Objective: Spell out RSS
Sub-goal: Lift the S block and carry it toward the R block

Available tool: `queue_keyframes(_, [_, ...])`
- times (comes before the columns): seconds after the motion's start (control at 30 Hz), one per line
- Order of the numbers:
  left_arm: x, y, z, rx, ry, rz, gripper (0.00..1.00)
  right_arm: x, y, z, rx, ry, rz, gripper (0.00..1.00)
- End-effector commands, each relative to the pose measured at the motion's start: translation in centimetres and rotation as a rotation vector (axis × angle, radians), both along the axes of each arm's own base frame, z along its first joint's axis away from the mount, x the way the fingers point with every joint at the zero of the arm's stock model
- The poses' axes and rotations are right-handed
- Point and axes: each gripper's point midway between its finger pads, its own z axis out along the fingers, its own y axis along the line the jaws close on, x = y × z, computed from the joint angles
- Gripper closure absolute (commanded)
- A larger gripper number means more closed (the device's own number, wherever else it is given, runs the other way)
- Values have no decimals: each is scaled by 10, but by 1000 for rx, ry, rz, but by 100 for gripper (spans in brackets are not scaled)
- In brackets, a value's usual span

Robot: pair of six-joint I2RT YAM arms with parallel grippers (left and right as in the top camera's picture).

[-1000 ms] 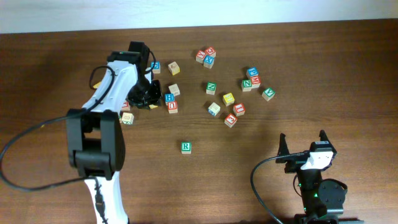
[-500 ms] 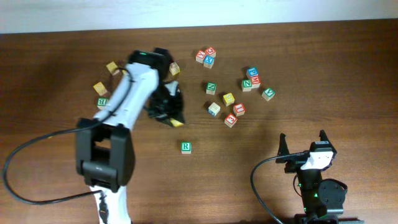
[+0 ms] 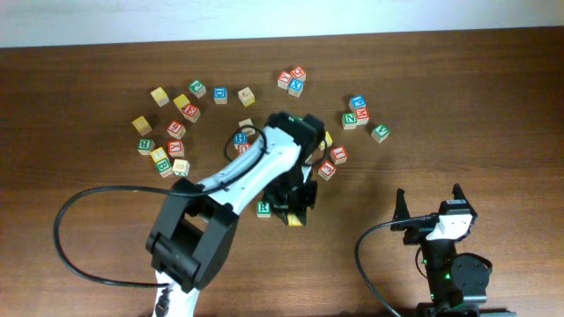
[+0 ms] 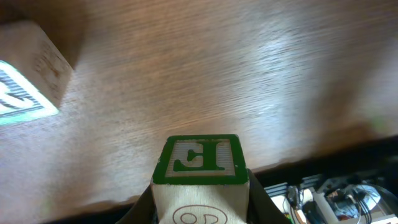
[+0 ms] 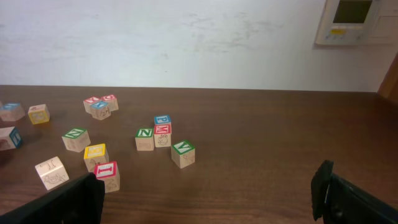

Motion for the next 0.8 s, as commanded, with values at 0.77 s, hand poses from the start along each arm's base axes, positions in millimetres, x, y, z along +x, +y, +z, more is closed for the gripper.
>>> queue_keyframes(0.77, [-99, 33, -35, 80, 337, 62, 75, 0, -1, -3, -3, 4, -6, 2])
